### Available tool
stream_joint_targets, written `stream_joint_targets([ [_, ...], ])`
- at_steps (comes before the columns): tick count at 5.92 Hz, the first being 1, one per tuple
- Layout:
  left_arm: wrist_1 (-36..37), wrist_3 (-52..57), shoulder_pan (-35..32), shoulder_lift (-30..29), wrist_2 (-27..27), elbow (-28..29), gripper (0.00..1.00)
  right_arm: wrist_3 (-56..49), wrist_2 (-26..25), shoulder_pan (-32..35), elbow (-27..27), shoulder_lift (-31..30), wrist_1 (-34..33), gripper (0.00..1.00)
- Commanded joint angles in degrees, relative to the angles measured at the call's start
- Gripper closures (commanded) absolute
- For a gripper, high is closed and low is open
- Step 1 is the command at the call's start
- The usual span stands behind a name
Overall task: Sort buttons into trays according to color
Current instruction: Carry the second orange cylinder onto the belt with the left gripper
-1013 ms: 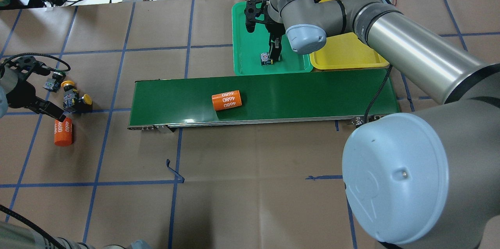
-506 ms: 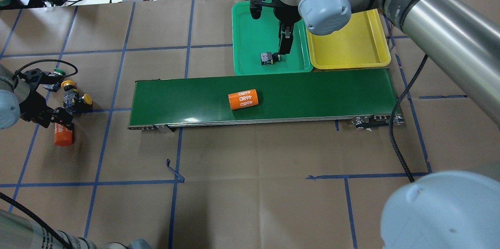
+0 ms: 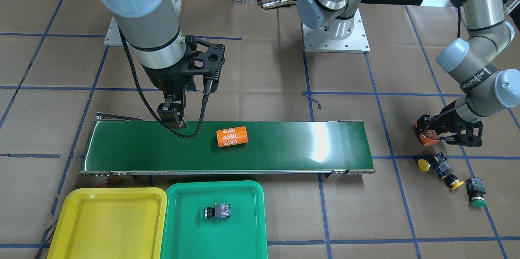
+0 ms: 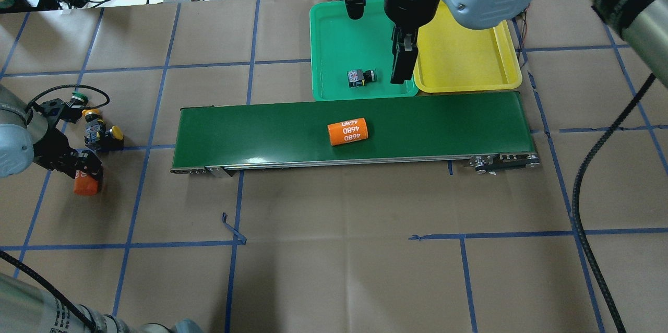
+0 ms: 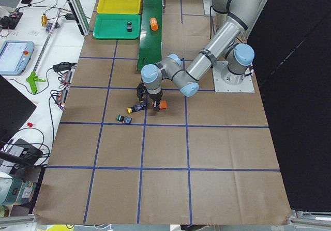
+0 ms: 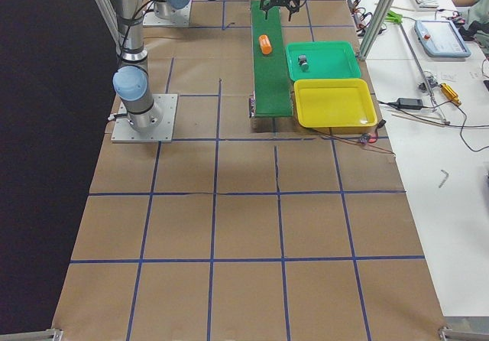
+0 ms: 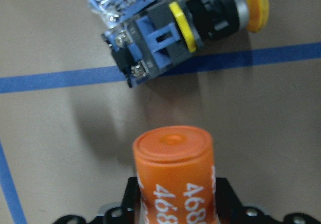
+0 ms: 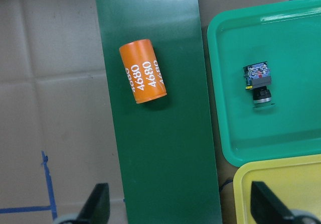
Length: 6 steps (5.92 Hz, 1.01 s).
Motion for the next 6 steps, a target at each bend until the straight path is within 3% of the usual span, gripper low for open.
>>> stream_joint_targets([
  [1, -0.2, 0.33, -0.43, 0.96, 2.99, 0.45, 0.98, -0.53, 0.56, -0.01, 3.14, -0.93, -0.41, 0.0],
  [3, -1.43, 4.61, -2.45, 5.16, 4.35, 1.06, 1.0, -0.62, 0.39, -0.01, 3.24, -1.02, -0.42, 0.0],
  [6, -7.91, 15.85, -15.87, 12.3, 3.9, 4.91, 1.0, -0.53, 0.3, -0.01, 3.15, -1.11, -0.51, 0.0],
])
